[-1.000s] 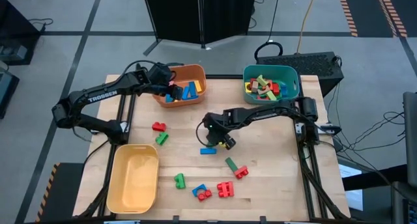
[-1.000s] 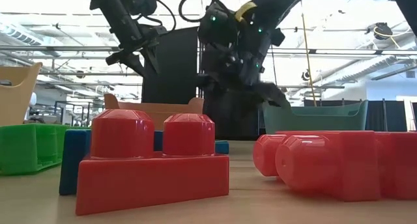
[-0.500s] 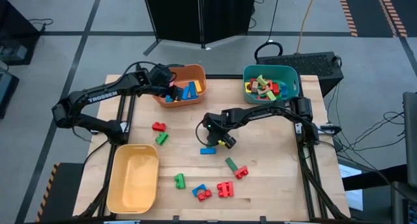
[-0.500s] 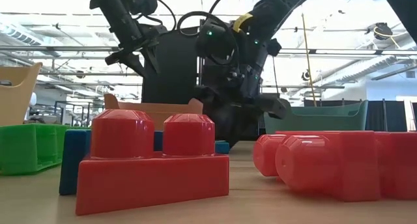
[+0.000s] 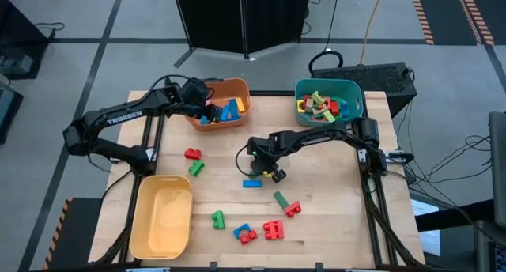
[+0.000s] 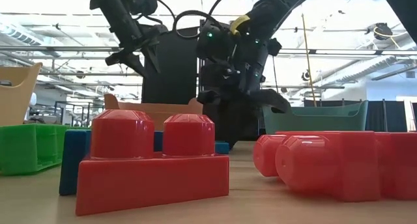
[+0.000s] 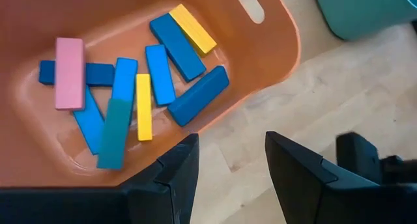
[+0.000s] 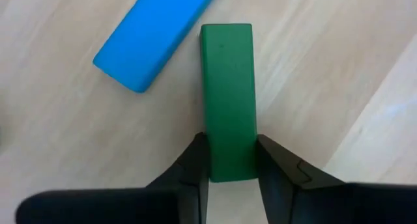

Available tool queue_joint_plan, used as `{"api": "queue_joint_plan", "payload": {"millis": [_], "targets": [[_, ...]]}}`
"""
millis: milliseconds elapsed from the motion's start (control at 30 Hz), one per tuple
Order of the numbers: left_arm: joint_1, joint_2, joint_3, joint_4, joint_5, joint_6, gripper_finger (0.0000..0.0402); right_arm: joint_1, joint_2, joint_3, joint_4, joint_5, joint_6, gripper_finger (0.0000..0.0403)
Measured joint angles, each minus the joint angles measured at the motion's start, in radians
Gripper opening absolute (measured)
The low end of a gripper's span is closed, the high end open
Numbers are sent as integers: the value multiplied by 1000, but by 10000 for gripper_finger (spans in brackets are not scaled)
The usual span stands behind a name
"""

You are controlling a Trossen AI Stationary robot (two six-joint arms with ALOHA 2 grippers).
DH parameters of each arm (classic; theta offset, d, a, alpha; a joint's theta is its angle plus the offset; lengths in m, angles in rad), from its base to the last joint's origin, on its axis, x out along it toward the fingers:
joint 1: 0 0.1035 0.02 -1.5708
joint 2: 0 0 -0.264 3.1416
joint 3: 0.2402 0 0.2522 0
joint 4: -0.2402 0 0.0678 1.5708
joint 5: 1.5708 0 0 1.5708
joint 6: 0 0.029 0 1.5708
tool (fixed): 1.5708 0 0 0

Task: Sort blocks by size
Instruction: Put the green rectangular block into the orange bin

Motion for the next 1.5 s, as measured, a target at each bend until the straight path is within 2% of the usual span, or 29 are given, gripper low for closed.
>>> {"api": "queue_joint_plan", "payload": {"millis": [233, 500, 567, 667, 1000, 1500], "targets": [[0, 0, 0, 32, 114, 20, 173, -26, 8, 77, 4, 11, 272, 99], [0, 0, 0, 63, 249, 16, 173, -87, 7, 232, -3, 16, 453, 87], [0, 0, 0, 63, 285, -2, 173, -99, 6, 280, -29, 22, 468, 88], [0, 0, 0, 63, 332, -2, 173, -110, 4, 338, -47, 92, 473, 90], [0, 0, 0, 61, 340, -29, 173, -137, 2, 431, -59, 196, 445, 90], [0, 0, 0, 60, 354, -54, 173, -141, -10, 438, -66, 200, 440, 91]]}}
